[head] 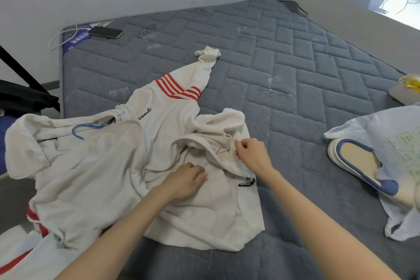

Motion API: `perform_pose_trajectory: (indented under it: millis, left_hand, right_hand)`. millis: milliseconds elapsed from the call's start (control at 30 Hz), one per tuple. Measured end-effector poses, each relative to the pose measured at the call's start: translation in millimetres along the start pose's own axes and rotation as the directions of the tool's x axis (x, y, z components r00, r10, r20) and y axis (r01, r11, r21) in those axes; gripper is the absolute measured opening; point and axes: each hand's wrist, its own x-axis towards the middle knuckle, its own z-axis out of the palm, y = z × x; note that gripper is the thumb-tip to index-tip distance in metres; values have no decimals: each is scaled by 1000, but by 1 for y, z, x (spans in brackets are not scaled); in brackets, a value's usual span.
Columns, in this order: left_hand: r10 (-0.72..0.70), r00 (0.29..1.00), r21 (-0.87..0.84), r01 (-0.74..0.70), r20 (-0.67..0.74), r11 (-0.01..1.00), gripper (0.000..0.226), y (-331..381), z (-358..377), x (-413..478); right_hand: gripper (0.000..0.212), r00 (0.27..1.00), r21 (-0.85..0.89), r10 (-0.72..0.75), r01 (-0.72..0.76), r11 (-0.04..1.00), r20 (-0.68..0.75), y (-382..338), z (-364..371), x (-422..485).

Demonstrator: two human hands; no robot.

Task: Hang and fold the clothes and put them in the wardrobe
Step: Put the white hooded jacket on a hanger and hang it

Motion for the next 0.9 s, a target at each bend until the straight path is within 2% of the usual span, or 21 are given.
perform_pose_trajectory:
  millis: [133, 267, 333, 433, 500, 567, 633, 733, 800, 900]
  left_hand:
    - [-144, 990, 13, 144, -12, 989, 39, 23, 14, 18]
    - [-204, 979, 13, 204, 9, 979, 47, 25, 24, 22]
    - [-187, 982, -11, 187, 15, 982, 40, 24, 27, 19]
    - [-81, 996, -122, 75, -44, 990, 26, 22, 25, 12]
    - [6, 998, -251, -21, -63, 968, 24, 21, 21, 6]
    - [66, 991, -349, -102, -112, 931, 20, 22, 18, 0]
    - [86, 980, -376, -149, -179, 915, 12, 25, 15, -4]
    - [99, 969, -420, -188, -225, 888, 7, 31, 13, -5]
    - [103, 968, -457, -200, -229, 866, 8, 35, 11, -4]
    - [64, 970, -482, -172, -234, 859, 9, 38, 7, -1]
  right_hand:
    - [38, 968, -289, 205, -157, 945, 143, 26, -12, -5]
    - [45, 875, -152, 335, -300, 942, 350, 38, -14, -10]
    - [45, 839, -129, 344, -320, 939, 421, 38, -17, -11]
    - [40, 793, -100, 305, -299, 949, 528, 34, -22, -11]
    - [26, 757, 31, 240, -324, 945, 608, 31, -25, -12]
    - [17, 725, 221, 143, -382, 897, 673, 28, -28, -13]
    - [13, 692, 365, 55, -445, 818, 720, 26, -30, -13]
    - [12, 656, 442, -45, -456, 773, 754, 21, -31, -16]
    - [14, 656, 439, -60, -432, 788, 753, 19, -32, -19]
    - [13, 697, 443, -47, -400, 802, 716, 17, -34, -23]
